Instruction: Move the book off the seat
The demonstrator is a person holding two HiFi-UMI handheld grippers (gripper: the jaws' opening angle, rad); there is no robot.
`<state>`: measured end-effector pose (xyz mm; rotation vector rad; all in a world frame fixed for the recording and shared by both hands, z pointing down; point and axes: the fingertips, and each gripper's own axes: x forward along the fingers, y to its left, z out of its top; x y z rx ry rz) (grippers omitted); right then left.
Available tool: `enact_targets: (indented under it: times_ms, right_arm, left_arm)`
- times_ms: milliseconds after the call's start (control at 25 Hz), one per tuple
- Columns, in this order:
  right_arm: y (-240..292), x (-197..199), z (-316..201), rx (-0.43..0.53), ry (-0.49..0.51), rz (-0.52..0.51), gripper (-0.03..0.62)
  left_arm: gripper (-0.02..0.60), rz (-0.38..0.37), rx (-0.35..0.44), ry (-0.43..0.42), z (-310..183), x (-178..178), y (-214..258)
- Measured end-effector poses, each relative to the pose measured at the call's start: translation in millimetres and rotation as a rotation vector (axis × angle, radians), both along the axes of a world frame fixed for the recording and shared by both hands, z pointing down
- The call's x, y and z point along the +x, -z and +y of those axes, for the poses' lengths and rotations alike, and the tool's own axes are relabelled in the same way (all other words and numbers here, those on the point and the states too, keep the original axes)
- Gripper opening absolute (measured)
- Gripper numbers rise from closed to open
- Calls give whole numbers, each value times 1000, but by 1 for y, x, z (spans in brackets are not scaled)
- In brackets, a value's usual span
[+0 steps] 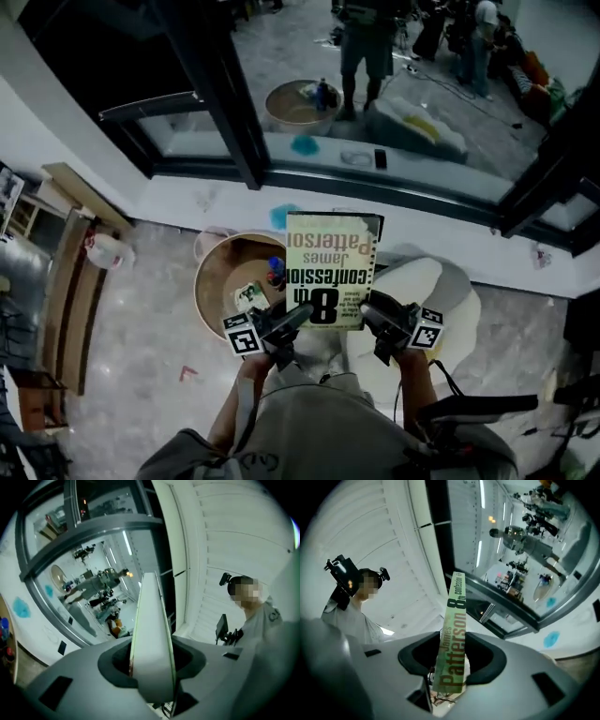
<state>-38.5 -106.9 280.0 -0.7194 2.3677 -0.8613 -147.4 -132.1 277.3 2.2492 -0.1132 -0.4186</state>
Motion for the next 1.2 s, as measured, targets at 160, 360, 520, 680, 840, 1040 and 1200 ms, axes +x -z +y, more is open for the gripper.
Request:
enact_targets:
  times_ms: [160, 360, 520, 680, 840, 1040, 1200]
  right_arm:
    - [0, -71, -32, -9, 144, 2, 172]
    - [0, -162, -56, -27, 255, 34, 172]
    - [6, -250, -75, -48, 312, 63, 172]
    - [3, -299, -89, -35, 342, 110, 172]
    - [-4, -324, -103, -54, 359, 137, 172]
    - [-10, -338, -120, -76, 383, 148, 172]
    - [-15, -331, -130, -88, 400, 137, 172]
  left_arm:
    - [175, 38, -8, 156, -16, -75, -1]
    - [175, 73, 5, 276, -28, -167, 0]
    - [175, 132, -6, 359, -39, -256, 1]
    - [175, 166, -10, 390, -47, -303, -10]
    - [175, 178, -20, 403, -60, -327, -19]
    - [175, 178, -32, 439, -73, -341, -24]
    - [175, 198, -69, 472, -79, -334, -33]
